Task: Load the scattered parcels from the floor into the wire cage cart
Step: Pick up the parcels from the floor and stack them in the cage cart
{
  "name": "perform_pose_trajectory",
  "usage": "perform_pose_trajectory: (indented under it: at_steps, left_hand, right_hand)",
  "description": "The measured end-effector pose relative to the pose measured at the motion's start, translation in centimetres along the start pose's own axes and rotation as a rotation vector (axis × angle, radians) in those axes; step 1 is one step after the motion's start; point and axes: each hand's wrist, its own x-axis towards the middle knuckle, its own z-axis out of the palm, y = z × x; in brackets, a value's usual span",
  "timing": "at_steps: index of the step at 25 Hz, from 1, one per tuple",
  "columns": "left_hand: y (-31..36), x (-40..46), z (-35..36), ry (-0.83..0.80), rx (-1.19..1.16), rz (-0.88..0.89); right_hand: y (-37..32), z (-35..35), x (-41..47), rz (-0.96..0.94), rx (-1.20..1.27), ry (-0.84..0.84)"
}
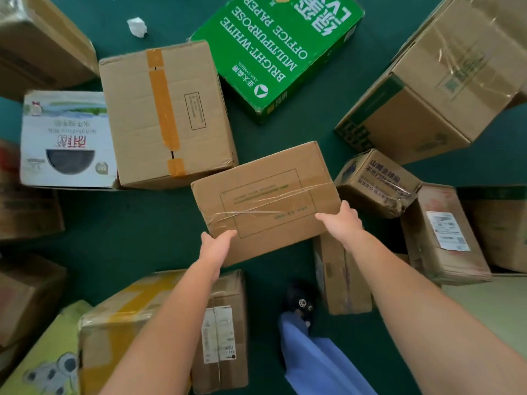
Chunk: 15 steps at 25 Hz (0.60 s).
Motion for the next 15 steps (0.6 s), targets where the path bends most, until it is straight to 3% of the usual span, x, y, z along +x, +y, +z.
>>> perform_pose_trajectory:
  at_steps: [7,11,15]
  left_hand:
    - [1.3,-8.8,-3.0,0.116,0.024,0.141]
    - [1.3,-16.8,-8.3,0.066,-0.020,0.260]
    - [1.3,-26.0,-15.8,0.021,0.091,0.416]
  right_hand:
    - [-2.4,-3.0,-9.0,-0.064,0.211,0.200]
    - [-3.0,-5.9,-19.5,-0.097,0.236,0.275]
    - [-1.8,-7.1,-32.8,-0.101,0.363,0.354]
